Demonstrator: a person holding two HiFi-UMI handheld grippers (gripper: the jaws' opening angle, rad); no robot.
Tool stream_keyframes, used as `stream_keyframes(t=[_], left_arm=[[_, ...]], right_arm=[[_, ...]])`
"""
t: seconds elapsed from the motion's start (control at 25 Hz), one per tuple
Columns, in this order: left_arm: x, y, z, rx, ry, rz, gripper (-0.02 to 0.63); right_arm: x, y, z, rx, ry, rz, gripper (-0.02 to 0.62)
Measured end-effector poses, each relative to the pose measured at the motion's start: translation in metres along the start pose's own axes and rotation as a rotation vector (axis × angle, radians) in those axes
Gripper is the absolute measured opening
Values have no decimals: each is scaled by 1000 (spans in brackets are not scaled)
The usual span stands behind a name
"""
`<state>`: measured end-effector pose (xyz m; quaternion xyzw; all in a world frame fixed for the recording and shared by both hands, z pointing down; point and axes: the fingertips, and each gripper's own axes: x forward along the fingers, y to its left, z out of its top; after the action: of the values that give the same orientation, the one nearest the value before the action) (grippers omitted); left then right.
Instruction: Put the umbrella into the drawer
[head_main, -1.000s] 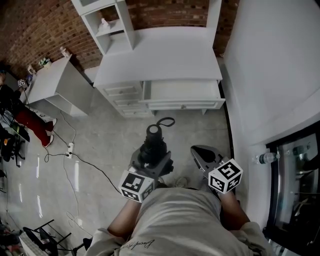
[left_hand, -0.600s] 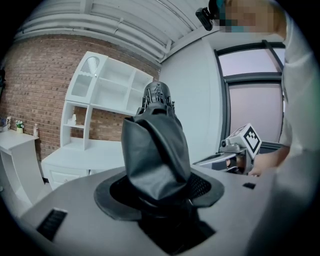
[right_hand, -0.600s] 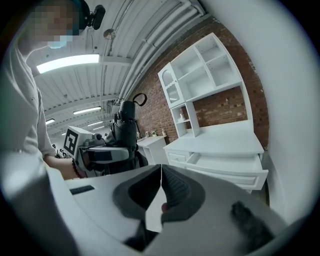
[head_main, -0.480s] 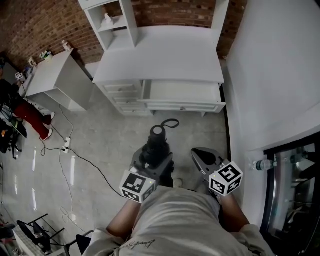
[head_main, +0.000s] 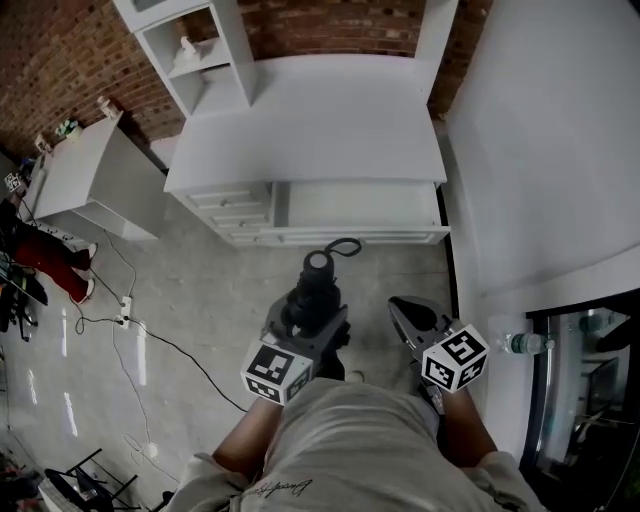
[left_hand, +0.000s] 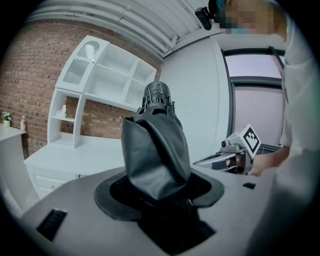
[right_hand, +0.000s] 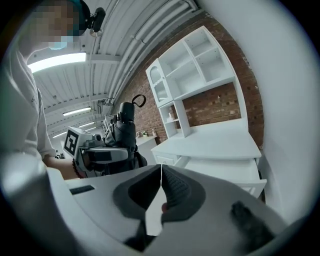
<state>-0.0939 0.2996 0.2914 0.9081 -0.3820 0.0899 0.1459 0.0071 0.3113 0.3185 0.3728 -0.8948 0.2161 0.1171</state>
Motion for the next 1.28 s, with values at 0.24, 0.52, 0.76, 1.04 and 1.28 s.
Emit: stream_keyframes(t=[0.24, 0.52, 0.76, 1.04, 1.28], left_arm=[[55, 56, 26, 7, 8, -31, 270], [99, 116, 61, 34, 21, -56, 270], [133, 168, 87, 44, 27, -79, 270], [164, 211, 111, 62, 19, -123, 270], [185, 220, 124, 77, 30, -172, 270]], right_arm=[[50, -50, 45, -1, -17, -22, 28], [114, -90, 88, 15, -29, -26, 28], [157, -120, 127, 12, -48, -43, 28], [199, -149, 156, 15, -57, -82, 28], [213, -165, 172, 15, -41, -104, 28]])
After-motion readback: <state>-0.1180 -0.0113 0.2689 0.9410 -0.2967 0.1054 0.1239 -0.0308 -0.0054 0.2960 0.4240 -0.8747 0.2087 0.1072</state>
